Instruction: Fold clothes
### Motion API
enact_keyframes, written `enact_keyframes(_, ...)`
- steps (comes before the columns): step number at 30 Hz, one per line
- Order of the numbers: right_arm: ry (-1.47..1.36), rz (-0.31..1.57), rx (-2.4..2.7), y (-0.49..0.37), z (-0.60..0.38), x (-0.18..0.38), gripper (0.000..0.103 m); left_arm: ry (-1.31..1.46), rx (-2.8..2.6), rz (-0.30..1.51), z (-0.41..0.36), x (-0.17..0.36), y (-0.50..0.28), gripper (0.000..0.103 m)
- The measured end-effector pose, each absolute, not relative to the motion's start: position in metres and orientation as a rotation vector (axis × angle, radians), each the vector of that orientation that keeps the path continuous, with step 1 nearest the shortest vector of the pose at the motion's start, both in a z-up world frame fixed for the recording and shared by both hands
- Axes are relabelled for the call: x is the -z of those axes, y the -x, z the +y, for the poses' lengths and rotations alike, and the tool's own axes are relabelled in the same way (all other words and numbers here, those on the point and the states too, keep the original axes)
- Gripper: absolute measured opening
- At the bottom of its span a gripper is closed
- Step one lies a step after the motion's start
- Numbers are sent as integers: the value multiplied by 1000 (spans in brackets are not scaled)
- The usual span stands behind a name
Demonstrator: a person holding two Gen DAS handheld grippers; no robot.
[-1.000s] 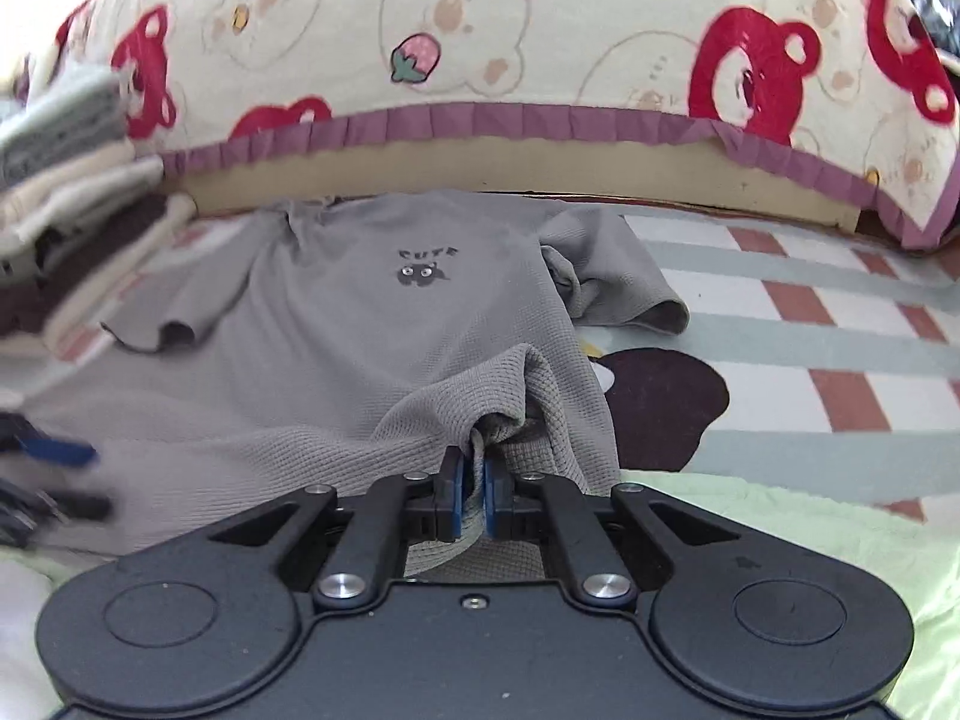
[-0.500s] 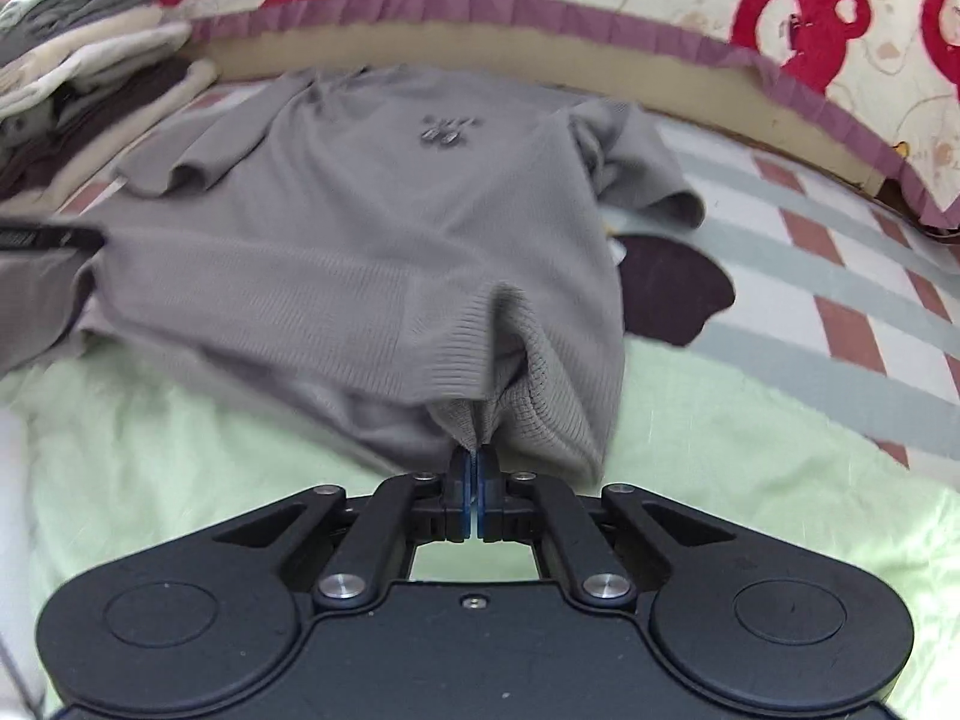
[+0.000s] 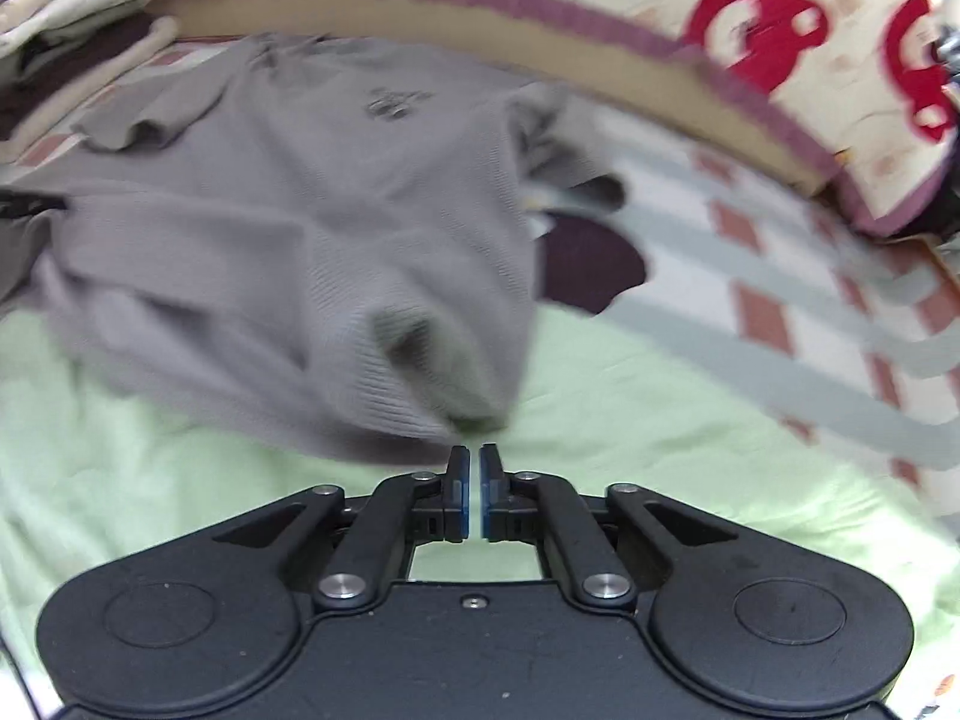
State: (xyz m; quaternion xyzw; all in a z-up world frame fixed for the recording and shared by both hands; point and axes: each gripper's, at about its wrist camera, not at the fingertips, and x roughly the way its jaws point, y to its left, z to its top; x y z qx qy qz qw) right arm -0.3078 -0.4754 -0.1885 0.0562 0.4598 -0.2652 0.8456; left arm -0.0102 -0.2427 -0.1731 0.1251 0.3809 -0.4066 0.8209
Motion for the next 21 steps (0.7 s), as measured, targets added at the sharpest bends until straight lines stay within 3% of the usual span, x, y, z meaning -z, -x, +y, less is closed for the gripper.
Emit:
enact_keyframes(3, -206, 830, 462, 318, -474, 173, 13, -261, 865, 822, -243, 175, 9, 4)
enact_keyframes(4, -219, 799, 427, 319, -472, 169, 31, -258, 865, 825, -243, 176, 8, 4)
enact_keyframes(6, -194, 813, 385, 314, -466, 171, 52, -249, 866, 832, -243, 176, 7, 4)
enact_keyframes(11, -112, 906, 350, 293, -453, 194, 53, -219, 868, 848, -239, 176, 4, 6)
enact_keyframes(14, -30, 862, 427, 287, -454, 195, 49, -206, 862, 841, -220, 164, 1, 6)
enact_keyframes(15, -8, 835, 462, 284, -457, 193, 27, -202, 860, 837, -213, 158, 0, 8)
enact_keyframes(16, -12, 820, 474, 281, -463, 192, 2, -199, 858, 833, -206, 153, -1, 17)
enact_keyframes(17, -18, 806, 488, 278, -469, 191, 5, -196, 855, 829, -198, 148, -2, 26)
enact_keyframes(21, -80, 773, 550, 269, -486, 192, 4, -186, 852, 809, -169, 128, -3, 35)
